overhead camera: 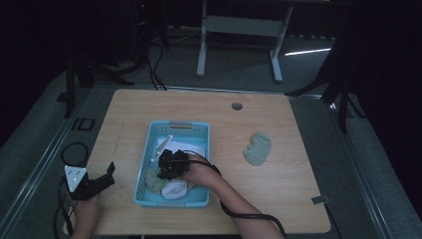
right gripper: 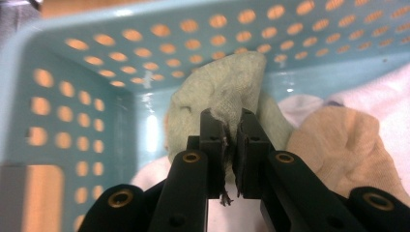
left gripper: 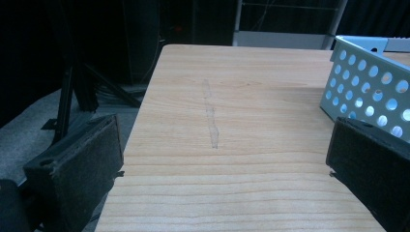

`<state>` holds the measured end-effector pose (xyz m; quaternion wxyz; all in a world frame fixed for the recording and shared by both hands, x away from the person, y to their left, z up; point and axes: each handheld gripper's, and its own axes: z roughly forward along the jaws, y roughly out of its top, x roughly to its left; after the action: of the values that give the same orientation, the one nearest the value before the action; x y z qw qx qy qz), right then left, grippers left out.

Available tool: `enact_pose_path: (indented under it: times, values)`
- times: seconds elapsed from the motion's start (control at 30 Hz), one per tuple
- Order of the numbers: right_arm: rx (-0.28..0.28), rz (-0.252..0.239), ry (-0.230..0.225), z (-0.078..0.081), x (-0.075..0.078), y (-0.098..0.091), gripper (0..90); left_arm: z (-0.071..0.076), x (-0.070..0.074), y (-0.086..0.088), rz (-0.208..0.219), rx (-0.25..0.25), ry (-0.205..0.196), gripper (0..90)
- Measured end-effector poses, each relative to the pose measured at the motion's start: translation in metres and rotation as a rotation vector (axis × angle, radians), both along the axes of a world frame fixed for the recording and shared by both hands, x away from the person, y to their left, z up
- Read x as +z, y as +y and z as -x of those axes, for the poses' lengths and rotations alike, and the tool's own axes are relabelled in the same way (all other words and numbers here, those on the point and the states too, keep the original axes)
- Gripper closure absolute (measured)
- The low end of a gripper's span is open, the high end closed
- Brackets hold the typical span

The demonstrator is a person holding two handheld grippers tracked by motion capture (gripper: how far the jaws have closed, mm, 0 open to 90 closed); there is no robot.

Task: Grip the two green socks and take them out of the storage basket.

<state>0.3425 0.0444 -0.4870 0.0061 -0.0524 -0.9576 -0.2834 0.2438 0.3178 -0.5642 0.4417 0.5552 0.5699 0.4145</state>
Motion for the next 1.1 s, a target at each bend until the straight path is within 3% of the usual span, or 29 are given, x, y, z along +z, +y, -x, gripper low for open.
enact_pose_path:
  times: [0.13,0.37,0.4,0.53,1.1]
  values:
    - [0.000,-0.015,-0.011,0.002,0.010,-0.002,83.8,0.000,0.000,0.000,-0.001,0.000,0.000,0.0]
    - [-0.025,-0.081,-0.048,0.002,0.042,-0.015,83.8,0.000,0.000,0.000,-0.001,0.001,0.000,0.0]
    - [-0.037,-0.104,-0.064,0.002,0.052,-0.022,83.9,0.000,0.000,0.000,-0.001,0.001,0.000,0.0]
    - [-0.064,-0.140,-0.083,0.000,0.067,-0.036,83.8,0.000,0.000,0.000,-0.002,0.003,0.001,0.0]
    - [-0.233,-0.299,-0.161,-0.013,0.119,-0.109,83.8,0.000,0.000,-0.001,-0.004,0.003,0.002,0.0]
